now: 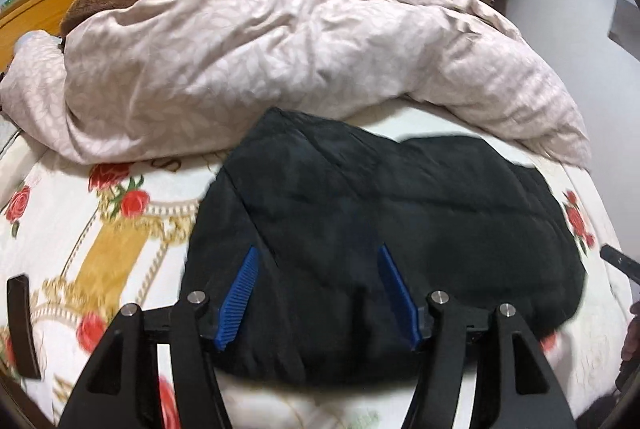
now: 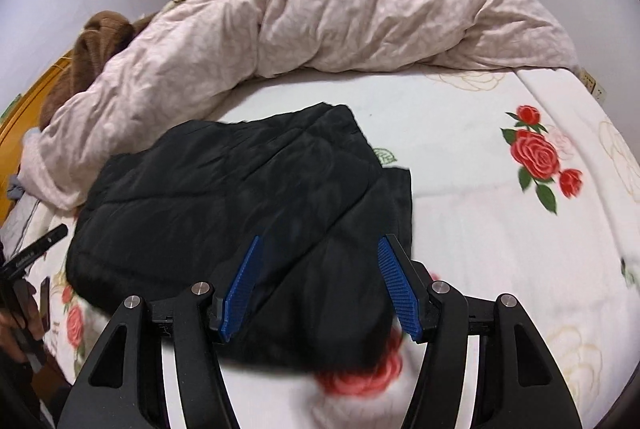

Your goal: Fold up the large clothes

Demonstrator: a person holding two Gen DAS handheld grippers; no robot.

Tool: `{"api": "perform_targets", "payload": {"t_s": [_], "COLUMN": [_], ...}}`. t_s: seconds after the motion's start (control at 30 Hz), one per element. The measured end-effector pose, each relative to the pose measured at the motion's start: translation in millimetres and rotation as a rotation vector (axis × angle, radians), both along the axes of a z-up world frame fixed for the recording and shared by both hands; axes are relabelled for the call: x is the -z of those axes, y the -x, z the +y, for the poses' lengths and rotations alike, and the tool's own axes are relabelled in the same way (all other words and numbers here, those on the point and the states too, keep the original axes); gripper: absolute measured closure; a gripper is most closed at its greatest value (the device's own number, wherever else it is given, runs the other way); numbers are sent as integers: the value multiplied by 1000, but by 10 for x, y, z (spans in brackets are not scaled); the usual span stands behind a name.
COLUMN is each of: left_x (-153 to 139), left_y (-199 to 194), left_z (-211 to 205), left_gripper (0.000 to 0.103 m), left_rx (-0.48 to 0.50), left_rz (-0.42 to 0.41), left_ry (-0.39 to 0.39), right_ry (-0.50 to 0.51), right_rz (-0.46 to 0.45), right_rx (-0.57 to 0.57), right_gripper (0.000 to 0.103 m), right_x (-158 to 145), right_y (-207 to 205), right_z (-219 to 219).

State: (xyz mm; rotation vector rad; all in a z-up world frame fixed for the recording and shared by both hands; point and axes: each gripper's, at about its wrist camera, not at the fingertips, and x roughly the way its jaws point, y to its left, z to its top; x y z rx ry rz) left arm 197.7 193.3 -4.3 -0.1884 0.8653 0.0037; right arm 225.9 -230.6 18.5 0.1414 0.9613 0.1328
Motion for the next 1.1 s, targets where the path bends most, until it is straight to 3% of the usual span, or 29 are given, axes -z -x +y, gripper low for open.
{"api": "perform_targets", "payload": {"t_s": [0.07, 0.37, 0.67, 1.1], "left_x": [-72, -293, -446, -460], "left_y": [211, 1021, 1704, 2026], "left_z": [-133, -598, -800, -979], "left_gripper": [31, 28, 27, 27], "left_rx": [12, 41, 27, 38], "left_rz": [4, 12, 18, 31], "left_ry": [-6, -42, -47, -68], "right_ry": [12, 42, 67, 94], "right_rz": [-6, -37, -47, -56], "right_rx": [-6, -44, -90, -152], "right_gripper": [42, 42, 42, 42], "right_x": [-72, -333, -465, -486], "right_y": [184, 1038, 1759, 2053], "right_z": [67, 310, 463, 643]}}
